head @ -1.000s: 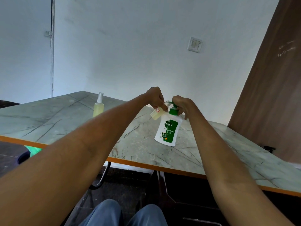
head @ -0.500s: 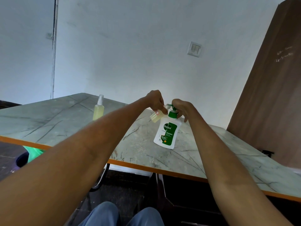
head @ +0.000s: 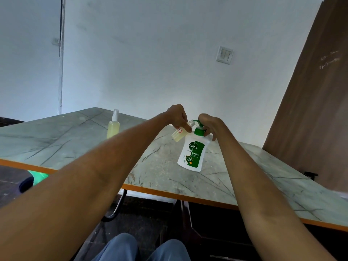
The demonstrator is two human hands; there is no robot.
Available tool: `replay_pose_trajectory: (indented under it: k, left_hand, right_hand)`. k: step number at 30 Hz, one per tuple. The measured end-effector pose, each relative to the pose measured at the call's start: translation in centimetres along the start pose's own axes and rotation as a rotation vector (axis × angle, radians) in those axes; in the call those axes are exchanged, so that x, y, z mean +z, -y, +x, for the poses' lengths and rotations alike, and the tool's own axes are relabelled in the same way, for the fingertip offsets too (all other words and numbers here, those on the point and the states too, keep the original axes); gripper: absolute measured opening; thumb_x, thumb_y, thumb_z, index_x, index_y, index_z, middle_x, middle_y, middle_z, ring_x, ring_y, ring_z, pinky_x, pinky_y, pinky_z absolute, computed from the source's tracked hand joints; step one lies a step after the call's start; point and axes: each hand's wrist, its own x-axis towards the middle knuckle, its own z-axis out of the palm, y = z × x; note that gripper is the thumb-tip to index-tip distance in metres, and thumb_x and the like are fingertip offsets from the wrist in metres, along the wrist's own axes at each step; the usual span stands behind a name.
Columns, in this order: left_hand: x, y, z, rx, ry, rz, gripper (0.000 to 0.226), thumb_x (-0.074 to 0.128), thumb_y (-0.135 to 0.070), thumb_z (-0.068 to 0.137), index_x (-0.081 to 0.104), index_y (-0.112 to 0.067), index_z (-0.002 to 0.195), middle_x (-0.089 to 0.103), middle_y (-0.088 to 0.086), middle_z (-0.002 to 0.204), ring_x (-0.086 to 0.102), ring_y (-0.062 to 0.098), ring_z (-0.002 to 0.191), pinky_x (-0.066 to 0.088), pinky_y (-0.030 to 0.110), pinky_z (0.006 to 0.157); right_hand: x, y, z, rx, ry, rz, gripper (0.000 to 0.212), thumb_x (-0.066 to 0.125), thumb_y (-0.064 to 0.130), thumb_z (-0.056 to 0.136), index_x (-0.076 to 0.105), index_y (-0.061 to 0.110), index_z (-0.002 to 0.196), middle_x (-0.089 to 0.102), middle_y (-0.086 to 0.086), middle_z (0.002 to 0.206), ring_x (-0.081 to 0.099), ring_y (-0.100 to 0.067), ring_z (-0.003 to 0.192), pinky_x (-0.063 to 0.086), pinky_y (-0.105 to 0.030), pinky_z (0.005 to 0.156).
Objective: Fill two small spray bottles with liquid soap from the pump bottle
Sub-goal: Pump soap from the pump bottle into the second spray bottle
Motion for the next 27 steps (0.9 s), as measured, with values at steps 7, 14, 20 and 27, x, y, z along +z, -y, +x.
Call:
replay_pose_trajectory:
  k: [7, 14, 20, 27]
  left_hand:
    - [-0.17, -0.46, -0.06, 0.018, -0.012, -0.010, 0.040, 0.083, -0.026, 0.064, 0.072, 0.000, 0.092, 0.067, 0.008, 0.081, 0.056, 0.012, 0.058, 0.042, 0.009, 0.051]
    - [-0.12, -0.07, -0.09, 0.010, 0.004, -0.001, 0.040, 0.084, -0.024, 0.064, 0.072, 0.000, 0.094, 0.065, 0.005, 0.076, 0.057, 0.013, 0.058, 0.044, 0.009, 0.048]
    - [-0.20, -0.23, 0.02, 0.015, -0.007, -0.011, 0.040, 0.084, -0.025, 0.064, 0.072, -0.001, 0.093, 0.066, 0.007, 0.080, 0.056, 0.012, 0.057, 0.045, 0.010, 0.053]
    - [-0.23, -0.28, -0.01, 0.014, -0.011, -0.016, 0.040, 0.083, -0.026, 0.064, 0.072, 0.000, 0.094, 0.066, 0.007, 0.081, 0.056, 0.012, 0.059, 0.044, 0.010, 0.052]
  right_hand:
    - [-0.04, 0.18, 0.10, 0.004, -0.014, -0.008, 0.042, 0.019, 0.016, 0.098, 0.041, -0.002, 0.129, 0.047, -0.018, 0.137, 0.047, -0.030, 0.125, 0.033, -0.037, 0.077]
    - [0.31, -0.09, 0.30, 0.030, -0.009, -0.006, 0.044, 0.019, 0.017, 0.098, 0.042, -0.003, 0.131, 0.046, -0.020, 0.137, 0.046, -0.031, 0.125, 0.033, -0.037, 0.079]
    - [-0.15, 0.22, -0.24, 0.004, 0.004, 0.004, 0.020, 0.022, 0.010, 0.095, 0.038, 0.002, 0.103, 0.048, -0.019, 0.135, 0.049, -0.031, 0.123, 0.037, -0.034, 0.064]
    - [-0.02, 0.38, -0.15, 0.003, -0.009, -0.021, 0.027, 0.020, 0.014, 0.097, 0.042, 0.001, 0.107, 0.048, -0.018, 0.136, 0.049, -0.030, 0.123, 0.036, -0.036, 0.068]
